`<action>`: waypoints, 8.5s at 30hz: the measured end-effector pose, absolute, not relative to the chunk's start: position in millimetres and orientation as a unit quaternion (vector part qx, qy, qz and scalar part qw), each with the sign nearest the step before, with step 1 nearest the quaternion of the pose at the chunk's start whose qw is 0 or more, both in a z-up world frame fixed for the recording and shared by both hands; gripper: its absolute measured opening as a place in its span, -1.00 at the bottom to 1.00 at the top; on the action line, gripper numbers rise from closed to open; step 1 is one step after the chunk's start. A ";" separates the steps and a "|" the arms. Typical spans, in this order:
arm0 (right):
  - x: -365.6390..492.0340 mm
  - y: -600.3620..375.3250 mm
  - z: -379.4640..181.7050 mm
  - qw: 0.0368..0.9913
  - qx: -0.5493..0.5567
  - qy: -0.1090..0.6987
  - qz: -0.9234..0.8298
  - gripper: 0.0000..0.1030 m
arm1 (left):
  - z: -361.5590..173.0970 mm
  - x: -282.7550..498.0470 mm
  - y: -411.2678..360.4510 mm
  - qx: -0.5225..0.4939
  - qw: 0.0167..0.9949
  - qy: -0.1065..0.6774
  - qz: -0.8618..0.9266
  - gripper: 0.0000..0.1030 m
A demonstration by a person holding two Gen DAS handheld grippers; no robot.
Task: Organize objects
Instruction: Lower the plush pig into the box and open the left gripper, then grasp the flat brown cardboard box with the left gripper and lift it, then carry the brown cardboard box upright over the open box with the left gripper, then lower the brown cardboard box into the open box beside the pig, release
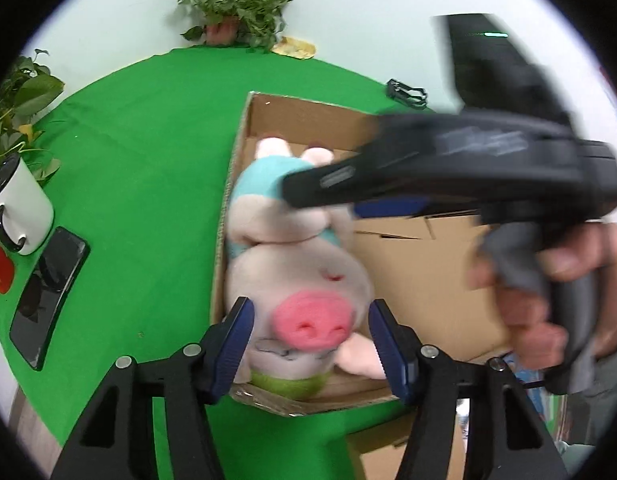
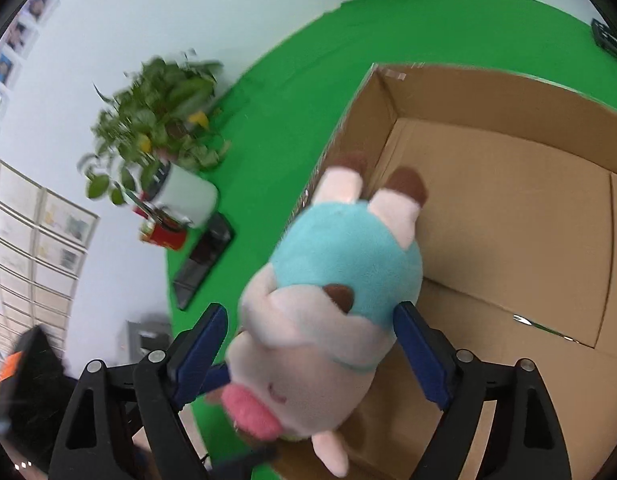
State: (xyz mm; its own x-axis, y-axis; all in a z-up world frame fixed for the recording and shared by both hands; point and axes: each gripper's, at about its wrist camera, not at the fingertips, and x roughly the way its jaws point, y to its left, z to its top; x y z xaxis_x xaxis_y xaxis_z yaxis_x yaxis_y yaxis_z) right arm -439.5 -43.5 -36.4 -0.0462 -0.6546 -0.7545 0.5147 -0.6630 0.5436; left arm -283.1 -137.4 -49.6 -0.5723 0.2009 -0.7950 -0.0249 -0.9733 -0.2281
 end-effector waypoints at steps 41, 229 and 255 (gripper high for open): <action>-133.2 226.9 56.6 0.121 0.286 0.064 -0.948 0.97 | 53.2 -47.3 -7.9 -0.243 0.052 0.016 0.968 0.73; -442.2 69.0 -90.2 0.301 0.584 -0.131 -0.742 0.62 | 13.8 -290.8 -124.9 -0.463 0.121 -0.142 0.867 0.48; -430.9 80.2 -73.6 0.309 0.559 -0.104 -0.762 0.15 | -55.8 -243.5 -82.6 -0.514 0.171 -0.129 0.831 0.44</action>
